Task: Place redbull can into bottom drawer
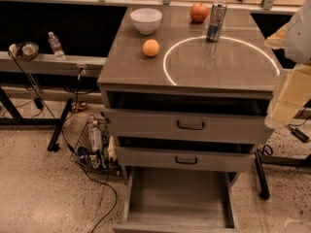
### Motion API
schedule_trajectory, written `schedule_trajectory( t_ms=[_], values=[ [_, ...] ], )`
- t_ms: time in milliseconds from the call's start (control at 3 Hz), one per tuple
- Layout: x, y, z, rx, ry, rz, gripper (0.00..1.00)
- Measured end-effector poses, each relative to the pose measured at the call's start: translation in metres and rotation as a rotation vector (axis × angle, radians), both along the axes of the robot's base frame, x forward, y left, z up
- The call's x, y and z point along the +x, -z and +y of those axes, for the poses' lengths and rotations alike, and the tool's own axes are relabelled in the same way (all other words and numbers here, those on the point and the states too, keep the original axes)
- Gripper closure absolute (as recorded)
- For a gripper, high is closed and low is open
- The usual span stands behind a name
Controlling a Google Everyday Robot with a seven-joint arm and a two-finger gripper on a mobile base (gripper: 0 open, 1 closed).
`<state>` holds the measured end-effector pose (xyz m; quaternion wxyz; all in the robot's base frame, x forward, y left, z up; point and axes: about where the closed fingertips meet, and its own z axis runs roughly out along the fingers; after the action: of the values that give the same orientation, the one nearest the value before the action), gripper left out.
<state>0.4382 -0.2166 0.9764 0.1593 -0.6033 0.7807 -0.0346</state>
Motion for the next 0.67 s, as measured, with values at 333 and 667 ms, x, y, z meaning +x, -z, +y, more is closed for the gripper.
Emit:
schedule_trajectory(
  t_ms=[333,667],
  values=[
    [0.000,0.000,0.000,0.000,0.000,0.000,0.00],
    [0.033,-0.002,-0.014,0.019,-0.002,-0.030,0.00]
  ],
)
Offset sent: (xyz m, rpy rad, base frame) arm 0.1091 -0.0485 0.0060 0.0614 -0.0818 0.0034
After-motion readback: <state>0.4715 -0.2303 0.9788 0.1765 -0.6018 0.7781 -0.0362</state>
